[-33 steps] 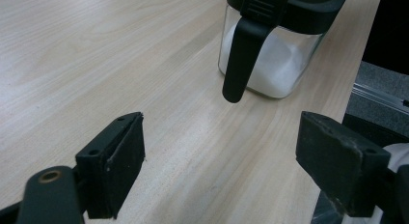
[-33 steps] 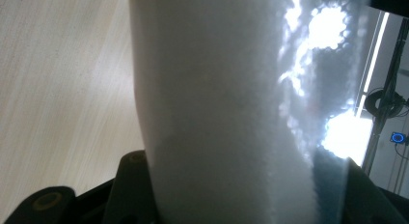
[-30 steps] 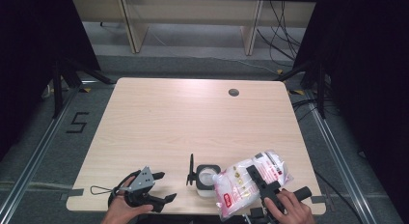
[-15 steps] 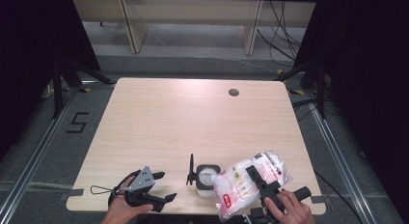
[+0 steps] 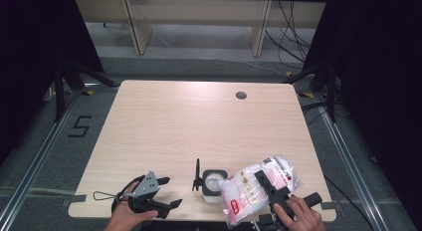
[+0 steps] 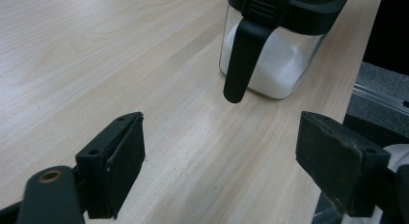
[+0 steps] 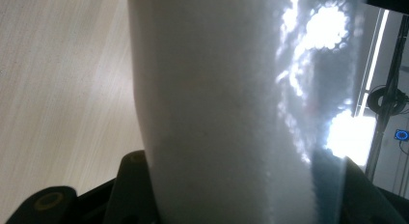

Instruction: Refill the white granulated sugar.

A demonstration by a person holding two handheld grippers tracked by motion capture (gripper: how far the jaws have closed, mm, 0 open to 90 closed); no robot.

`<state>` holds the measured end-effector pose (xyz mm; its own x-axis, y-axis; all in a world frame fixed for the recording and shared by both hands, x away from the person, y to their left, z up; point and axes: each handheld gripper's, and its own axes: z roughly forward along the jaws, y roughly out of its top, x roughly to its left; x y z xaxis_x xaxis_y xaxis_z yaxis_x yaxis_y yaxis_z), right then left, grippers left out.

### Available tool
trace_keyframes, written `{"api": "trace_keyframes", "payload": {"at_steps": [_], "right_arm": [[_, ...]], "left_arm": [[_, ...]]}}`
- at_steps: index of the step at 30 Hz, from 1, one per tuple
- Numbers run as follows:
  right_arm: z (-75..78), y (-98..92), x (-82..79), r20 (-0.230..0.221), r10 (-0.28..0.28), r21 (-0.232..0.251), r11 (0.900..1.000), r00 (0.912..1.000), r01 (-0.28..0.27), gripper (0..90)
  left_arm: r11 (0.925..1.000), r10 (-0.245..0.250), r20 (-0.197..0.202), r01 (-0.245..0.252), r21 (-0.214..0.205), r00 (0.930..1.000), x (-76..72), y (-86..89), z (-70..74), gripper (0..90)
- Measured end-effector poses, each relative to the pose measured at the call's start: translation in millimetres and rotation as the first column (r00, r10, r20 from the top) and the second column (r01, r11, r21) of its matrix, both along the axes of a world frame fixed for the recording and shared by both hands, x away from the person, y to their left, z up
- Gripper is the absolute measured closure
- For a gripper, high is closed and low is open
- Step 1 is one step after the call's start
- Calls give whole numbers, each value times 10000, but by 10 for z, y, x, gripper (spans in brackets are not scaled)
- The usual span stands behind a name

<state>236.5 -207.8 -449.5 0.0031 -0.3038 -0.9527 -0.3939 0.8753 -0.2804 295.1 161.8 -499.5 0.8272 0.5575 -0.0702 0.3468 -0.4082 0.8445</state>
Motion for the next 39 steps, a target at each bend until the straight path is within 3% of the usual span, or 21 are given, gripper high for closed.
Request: {"api": "trace_keyframes", "payload": {"at_steps": [3, 5, 8, 9, 11, 15, 17, 19, 20, 21, 23, 25, 27, 29, 31, 33, 36, 37, 39], "right_arm": [[10, 0, -2, 50, 14, -27, 10000, 10000, -14, 554], [7, -4, -5, 61, 8, 55, 10000, 10000, -9, 554], [18, 3, -8, 40, -117, -87, 9999, 9999, 117, 554], [5, -3, -4, 63, 11, 75, 10000, 10000, -12, 554], [10, -1, -5, 33, 11, -30, 10000, 10000, -11, 554], [9, -3, -5, 51, 20, -17, 10000, 10000, -20, 555], [2, -9, -1, 210, 90, 117, 9999, 9997, -92, 555], [1, -8, 3, 227, 71, 113, 9999, 9997, -74, 555], [-24, -20, 2, -46, -53, 372, 9993, 10000, 55, 555], [-7, -13, -2, 20, -22, 110, 9999, 10000, 21, 555], [-3, -9, 1, 33, -34, 89, 10000, 10000, 34, 555], [15, -2, -4, 91, -2, -40, 10000, 10000, 2, 555], [6, -8, -24, -56, -287, 30, 9996, 9996, 287, 555], [14, -1, -4, 114, 5, -60, 10000, 9999, -4, 555], [14, 3, -12, 91, -135, -181, 9997, 9999, 136, 555], [-10, -8, -11, -55, -182, 26, 9998, 9998, 183, 555], [0, 2, -14, 106, -176, -120, 9998, 9998, 178, 555], [1, -2, -13, 99, -84, -89, 9999, 9999, 85, 555], [7, 0, -14, 97, -120, -98, 9999, 9999, 121, 555]], "left_arm": [[9999, 83, -161, -86, -142, 9998, -15, -7, -6, 172], [9999, -131, 82, 132, -50, 9999, 10, 0, 0, 172], [10000, 57, -115, -57, -20, 9999, -12, 0, -6, 172], [9998, 78, -166, -81, -155, 9998, -15, -7, -6, 172], [10000, -71, 46, 71, 21, 10000, 6, 1, 1, 172], [9998, 119, -173, -122, -174, 9998, -15, -13, -5, 172], [10000, -11, -27, 11, -32, 10000, 1, -2, -4, 172], [10000, 50, -128, -50, -24, 9999, -11, -2, -6, 172], [9997, 96, -197, -101, -214, 9998, -18, -13, -8, 172], [9995, 163, -185, -168, -267, 9997, -19, -18, -5, 172], [10000, -78, 36, 78, 27, 10000, 6, 2, -1, 172], [10000, 28, -167, -29, -54, 9999, -13, -8, -8, 172], [9995, 165, -198, -170, -261, 9997, -21, -22, -7, 172], [10000, 15, -47, -15, -11, 10000, -4, -1, -2, 172], [10000, 44, -92, -44, -10, 9999, -10, -1, -5, 172], [9998, 87, -174, -90, -163, 9998, -13, -11, -6, 172], [9999, -12, -77, 13, 153, 10000, -5, 5, -1, 172], [10000, 47, -154, -48, -75, 9999, -14, -9, -4, 172], [9999, 11, -148, -13, -119, 9999, -6, -11, -8, 172]]}}
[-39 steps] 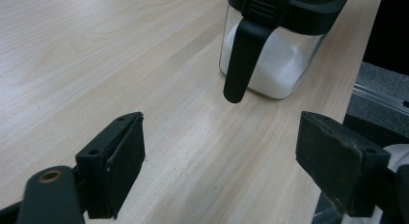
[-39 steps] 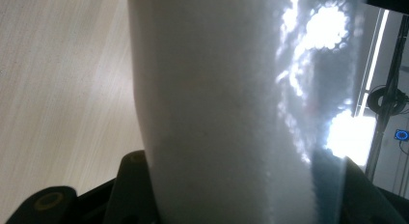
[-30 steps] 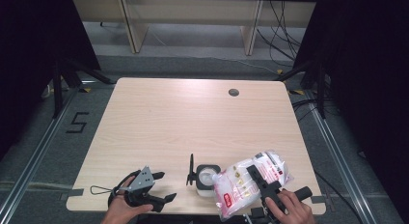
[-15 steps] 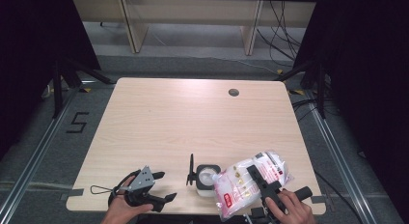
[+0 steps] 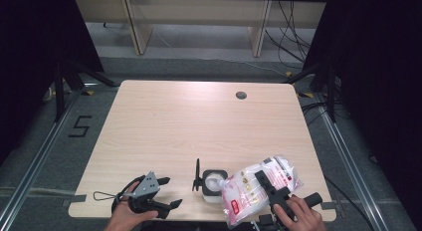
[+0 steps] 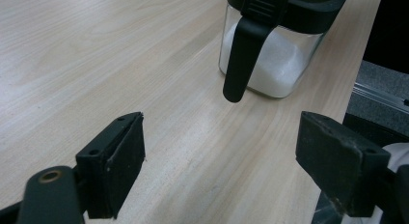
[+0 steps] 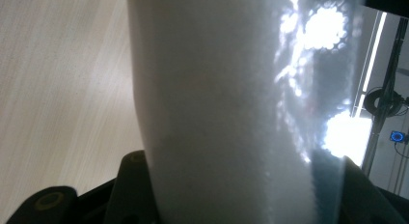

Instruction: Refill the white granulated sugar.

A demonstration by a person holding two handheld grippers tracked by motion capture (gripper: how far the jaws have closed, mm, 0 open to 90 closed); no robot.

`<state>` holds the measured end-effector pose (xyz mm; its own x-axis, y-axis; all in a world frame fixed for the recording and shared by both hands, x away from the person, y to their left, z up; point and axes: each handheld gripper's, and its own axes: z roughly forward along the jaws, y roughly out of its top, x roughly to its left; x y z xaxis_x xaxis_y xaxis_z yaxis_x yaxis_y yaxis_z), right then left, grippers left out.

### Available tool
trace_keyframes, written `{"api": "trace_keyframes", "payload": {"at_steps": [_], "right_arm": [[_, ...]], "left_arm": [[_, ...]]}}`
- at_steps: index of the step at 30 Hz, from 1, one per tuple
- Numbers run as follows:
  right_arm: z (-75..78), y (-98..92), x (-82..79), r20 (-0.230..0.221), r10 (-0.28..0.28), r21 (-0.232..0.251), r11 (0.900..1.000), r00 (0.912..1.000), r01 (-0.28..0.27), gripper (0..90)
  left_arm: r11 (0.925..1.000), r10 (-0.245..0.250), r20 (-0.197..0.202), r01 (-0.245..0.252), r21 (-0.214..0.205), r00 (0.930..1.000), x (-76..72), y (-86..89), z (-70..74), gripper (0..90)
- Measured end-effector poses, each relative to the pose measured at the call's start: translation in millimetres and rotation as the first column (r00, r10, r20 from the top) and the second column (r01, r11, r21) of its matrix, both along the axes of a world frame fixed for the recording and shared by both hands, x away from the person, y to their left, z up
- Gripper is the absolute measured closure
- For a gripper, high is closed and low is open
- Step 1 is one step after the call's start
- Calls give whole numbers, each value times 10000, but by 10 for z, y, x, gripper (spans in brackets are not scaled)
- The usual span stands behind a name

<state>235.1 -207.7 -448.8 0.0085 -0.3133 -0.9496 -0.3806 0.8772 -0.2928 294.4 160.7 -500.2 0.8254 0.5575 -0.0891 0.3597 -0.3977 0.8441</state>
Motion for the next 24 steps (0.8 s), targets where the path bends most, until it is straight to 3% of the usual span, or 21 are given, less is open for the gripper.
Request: {"api": "trace_keyframes", "payload": {"at_steps": [5, 6, 9, 10, 11, 15, 18, 20, 24], "right_arm": [[-9, -3, 2, 99, 117, 43, 9999, 9999, -118, 556], [-12, -1, 4, 119, 111, 47, 9999, 9999, -112, 555], [-21, 0, 2, 61, -3, -101, 9999, 10000, 4, 556], [-25, 0, -3, 66, -19, -74, 10000, 10000, 19, 556], [-29, 1, -3, 69, -22, -42, 10000, 10000, 22, 556], [-28, 0, -1, 151, -37, -104, 9999, 9999, 38, 556], [-20, 1, -3, 209, -26, -200, 9998, 9998, 30, 556], [-20, 8, -12, 124, -158, -214, 9996, 9998, 161, 556], [-14, 14, -29, 175, -184, -199, 9996, 9997, 188, 556]], "left_arm": [[9996, -11, 90, 9, 287, 10000, 4, 14, 10, 172], [10000, -14, -5, 14, 38, 10000, 0, -1, 3, 172], [10000, -2, -3, 2, 48, 10000, -8, -1, -3, 172], [9995, -18, 101, 15, 305, 9999, 2, 16, 10, 172], [9999, 82, 55, -81, -100, 10000, -5, -8, 5, 172], [9998, -51, 85, 50, 183, 10000, -5, 2, 2, 172], [9999, 17, 63, -17, -106, 10000, 4, -7, -7, 173], [9998, -23, 49, 22, 174, 10000, -1, 6, 1, 173], [9999, 17, 68, -16, -138, 10000, 5, -12, -9, 172]]}}
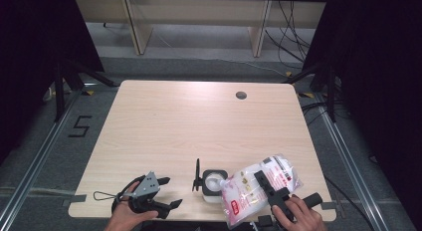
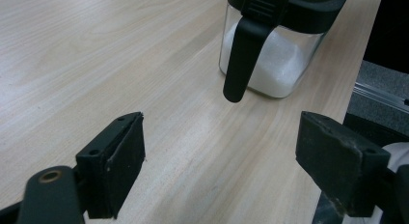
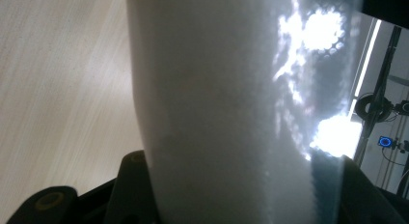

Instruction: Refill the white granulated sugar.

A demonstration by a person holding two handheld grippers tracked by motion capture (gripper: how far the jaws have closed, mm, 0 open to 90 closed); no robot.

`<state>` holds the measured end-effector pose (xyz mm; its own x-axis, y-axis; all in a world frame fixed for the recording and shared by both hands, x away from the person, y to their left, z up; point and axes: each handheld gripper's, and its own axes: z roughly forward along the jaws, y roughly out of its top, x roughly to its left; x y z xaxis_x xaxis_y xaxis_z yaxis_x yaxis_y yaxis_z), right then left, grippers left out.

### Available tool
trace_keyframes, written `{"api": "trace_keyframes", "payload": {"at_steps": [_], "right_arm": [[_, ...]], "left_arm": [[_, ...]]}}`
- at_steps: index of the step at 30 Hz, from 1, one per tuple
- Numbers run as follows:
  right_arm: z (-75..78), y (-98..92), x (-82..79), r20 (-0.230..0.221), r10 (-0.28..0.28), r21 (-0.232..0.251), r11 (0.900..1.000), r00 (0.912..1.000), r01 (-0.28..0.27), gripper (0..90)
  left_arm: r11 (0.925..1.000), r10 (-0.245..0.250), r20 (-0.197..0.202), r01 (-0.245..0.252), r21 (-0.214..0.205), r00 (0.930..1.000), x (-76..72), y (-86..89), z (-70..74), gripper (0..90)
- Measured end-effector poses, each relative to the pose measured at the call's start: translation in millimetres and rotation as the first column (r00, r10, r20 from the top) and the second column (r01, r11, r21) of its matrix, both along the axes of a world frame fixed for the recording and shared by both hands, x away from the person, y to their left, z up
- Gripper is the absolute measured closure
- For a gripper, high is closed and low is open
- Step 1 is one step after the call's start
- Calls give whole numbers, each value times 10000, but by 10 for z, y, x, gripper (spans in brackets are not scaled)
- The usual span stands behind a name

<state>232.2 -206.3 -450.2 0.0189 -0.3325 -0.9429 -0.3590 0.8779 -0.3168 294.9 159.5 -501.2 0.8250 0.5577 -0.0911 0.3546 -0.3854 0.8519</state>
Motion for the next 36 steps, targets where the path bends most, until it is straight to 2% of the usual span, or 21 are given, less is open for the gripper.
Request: {"api": "trace_keyframes", "payload": {"at_steps": [1, 4, 5, 8, 10, 11, 12, 15, 16, 17, 20, 23, 26, 27, 29, 32, 33, 34, 35, 36], "right_arm": [[5, -1, -1, 25, 36, -4, 10000, 10000, -36, 557], [10, -4, 3, 65, -17, -67, 10000, 10000, 17, 557], [8, -7, 4, 82, -52, -98, 9999, 10000, 53, 557], [0, -17, 17, 160, 108, -60, 9999, 9998, -107, 558], [13, -14, 19, 266, 270, -23, 9996, 9993, -270, 558], [26, -10, 11, 189, 129, -150, 9998, 9997, -126, 558], [16, -13, 13, 61, 95, 31, 10000, 9999, -95, 558], [18, -21, 19, -50, -19, 68, 10000, 10000, 19, 558], [8, -30, 29, 14, 179, 191, 9997, 9998, -179, 558], [14, -29, 14, -83, -51, 106, 9999, 10000, 52, 558], [4, -36, 30, -36, 155, 229, 9996, 9999, -154, 559], [15, -32, 12, -139, 37, 224, 9997, 9999, -34, 560], [19, -22, 10, -127, 51, 217, 9998, 9999, -48, 560], [27, -17, 17, -27, 279, 162, 9995, 9996, -279, 560], [31, -15, 11, 3, 308, 43, 9995, 9995, -308, 560], [24, -15, 12, -18, 247, 115, 9996, 9997, -247, 561], [15, -21, 16, 80, 383, 213, 9990, 9992, -384, 560], [13, -23, 16, 57, 387, 196, 9991, 9992, -388, 561], [11, -24, 18, 58, 375, 186, 9991, 9993, -376, 561], [2, -30, 21, -57, 239, 225, 9995, 9997, -238, 561]], "left_arm": [[9996, -44, 3, 44, 283, 10000, 0, 13, 11, 172], [9994, -100, 16, 100, 333, 9999, 0, 18, 12, 172], [9999, -12, -57, 13, 104, 10000, -5, 6, 8, 172], [9990, -46, 4, 45, 448, 10000, -2, 19, 9, 172], [9994, -26, -12, 26, 340, 10000, -4, 16, 13, 172], [10000, 18, -40, -18, 78, 10000, -4, 4, 7, 172], [9999, 19, -22, -19, 115, 10000, -2, 4, 9, 172], [9993, -23, -29, 24, 380, 10000, -7, 16, 10, 172], [9995, -26, -19, 26, 330, 10000, -4, 16, 14, 172], [10000, 10, -39, -10, 81, 10000, -4, 4, 6, 172], [9995, -54, -34, 55, 310, 10000, -4, 17, 11, 172], [9999, 1, -52, 0, 150, 10000, -6, 11, 9, 172], [9997, 9, -26, -8, 247, 10000, -10, 18, 11, 173], [9998, 27, -74, -26, 197, 10000, -12, 16, 12, 172], [9999, 3, -71, -2, 147, 10000, -7, 13, 11, 172], [9998, 28, -81, -27, 213, 10000, -13, 16, 11, 172], [9997, 75, -38, -74, 232, 10000, -10, 16, 14, 172], [9991, 7, 66, -10, 413, 10000, 1, 27, 18, 173], [9999, -13, -60, 13, 125, 10000, -4, 10, 9, 172], [9997, 0, -44, 1, 242, 10000, -8, 16, 11, 173]]}}
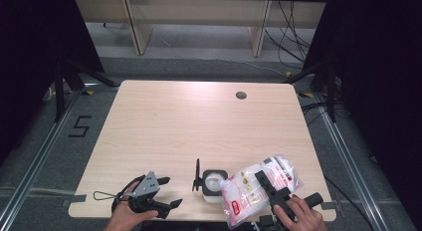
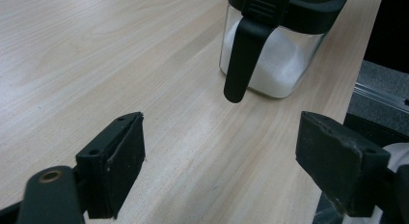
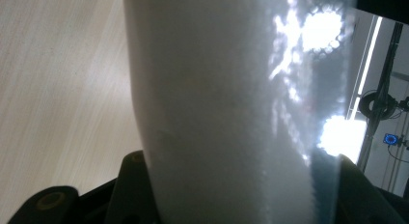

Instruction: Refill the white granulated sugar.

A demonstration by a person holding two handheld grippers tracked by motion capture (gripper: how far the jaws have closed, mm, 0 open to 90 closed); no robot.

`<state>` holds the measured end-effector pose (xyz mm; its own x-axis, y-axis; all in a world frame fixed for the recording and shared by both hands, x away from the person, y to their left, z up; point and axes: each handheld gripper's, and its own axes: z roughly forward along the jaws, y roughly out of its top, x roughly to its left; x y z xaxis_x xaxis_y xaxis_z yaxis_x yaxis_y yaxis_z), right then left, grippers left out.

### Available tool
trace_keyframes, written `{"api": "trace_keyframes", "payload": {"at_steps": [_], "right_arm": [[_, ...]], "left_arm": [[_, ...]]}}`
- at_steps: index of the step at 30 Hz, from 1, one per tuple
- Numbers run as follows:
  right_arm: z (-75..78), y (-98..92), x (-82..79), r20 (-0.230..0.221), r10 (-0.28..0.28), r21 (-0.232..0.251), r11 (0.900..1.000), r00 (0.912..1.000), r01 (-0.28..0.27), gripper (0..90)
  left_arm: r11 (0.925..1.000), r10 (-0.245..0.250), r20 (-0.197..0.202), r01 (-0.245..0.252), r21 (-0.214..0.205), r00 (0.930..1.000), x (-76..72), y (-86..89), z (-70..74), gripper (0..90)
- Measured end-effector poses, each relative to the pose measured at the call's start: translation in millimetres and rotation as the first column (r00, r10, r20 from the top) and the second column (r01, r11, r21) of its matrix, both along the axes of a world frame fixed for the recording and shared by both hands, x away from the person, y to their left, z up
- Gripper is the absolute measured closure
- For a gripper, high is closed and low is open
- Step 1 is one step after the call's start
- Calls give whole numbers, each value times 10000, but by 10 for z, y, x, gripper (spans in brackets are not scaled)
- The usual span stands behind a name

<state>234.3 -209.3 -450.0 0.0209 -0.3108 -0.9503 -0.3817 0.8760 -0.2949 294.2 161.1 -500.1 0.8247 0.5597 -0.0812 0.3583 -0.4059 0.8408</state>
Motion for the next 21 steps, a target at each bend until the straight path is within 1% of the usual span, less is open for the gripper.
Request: {"api": "trace_keyframes", "payload": {"at_steps": [1, 2, 3, 4, 5, 6, 7, 8, 9, 10, 11, 12, 14, 15, 16, 17, 18, 19, 20, 21], "right_arm": [[16, 5, -6, -30, -189, -170, 9997, 9998, 189, 561], [9, 3, -9, -51, -221, -80, 9997, 9997, 221, 561], [9, 0, -7, -62, -159, -86, 9998, 9999, 158, 561], [10, 0, -15, -59, -222, -143, 9997, 9997, 221, 561], [-1, -3, -4, 45, -10, -53, 10000, 10000, 10, 562], [-2, 1, -3, 21, -35, -59, 10000, 10000, 35, 562], [6, 9, -1, 156, 87, -111, 9999, 9998, -85, 562], [4, 10, -5, 144, 80, -114, 9999, 9999, -78, 562], [12, 14, -16, 51, -43, -217, 9998, 10000, 44, 563], [12, 14, -22, 21, -99, -193, 9998, 9999, 100, 563], [14, 10, -7, 217, 203, -139, 9997, 9996, -200, 564], [20, 13, -7, 191, 150, -162, 9998, 9997, -147, 564], [22, 11, -8, 176, 131, -158, 9998, 9998, -128, 566], [21, 7, -10, 179, 138, -151, 9998, 9997, -135, 566], [24, 5, -10, 89, 60, -189, 9998, 9999, -59, 567], [-1, -7, -6, -92, -109, 111, 9999, 9999, 110, 568], [12, 1, -8, -112, -207, -54, 9998, 9997, 207, 569], [12, -2, -12, -111, -274, -72, 9996, 9996, 274, 569], [13, -4, -18, -134, -293, -71, 9995, 9995, 292, 571], [13, -6, -19, -125, -260, -64, 9996, 9996, 259, 572]], "left_arm": [[10000, 1, -2, -1, 6, 10000, -2, 1, -2, 172], [10000, 21, -24, -21, -20, 10000, -4, 1, -1, 172], [9999, 88, 0, -88, -76, 10000, -4, -3, 3, 172], [9999, 94, 49, -94, -90, 9999, 0, -5, 0, 172], [10000, -27, -21, 26, -80, 10000, 5, -3, -1, 172], [10000, 1, 26, -1, 19, 10000, 1, 1, -1, 172], [10000, 18, -7, -18, 7, 10000, -4, 1, -4, 172], [10000, 23, -28, -23, -25, 10000, -7, 1, -2, 172], [9997, 145, -35, -146, -200, 9999, -12, -10, 1, 172], [9997, 98, -32, -99, -225, 9999, -6, -10, 2, 173], [9999, 118, 27, -117, -54, 9999, -3, -2, 4, 172], [10000, 8, 71, -9, 38, 10000, 3, 6, 3, 172], [10000, 10, -36, -10, -31, 10000, -4, 2, 0, 172], [9997, 129, -39, -129, -186, 9999, -11, -11, 1, 173], [9997, 124, -23, -124, -194, 9999, -8, -12, 1, 172], [10000, 76, 63, -76, 2, 10000, 1, 2, 2, 172], [10000, 20, -24, -20, -39, 10000, -1, 1, 1, 172], [10000, 2, -66, -2, -23, 10000, -5, 3, 0, 172], [10000, 45, -27, -45, -62, 10000, -9, 1, 1, 172], [9997, 156, -30, -156, -205, 9999, -12, -9, 1, 173]]}}
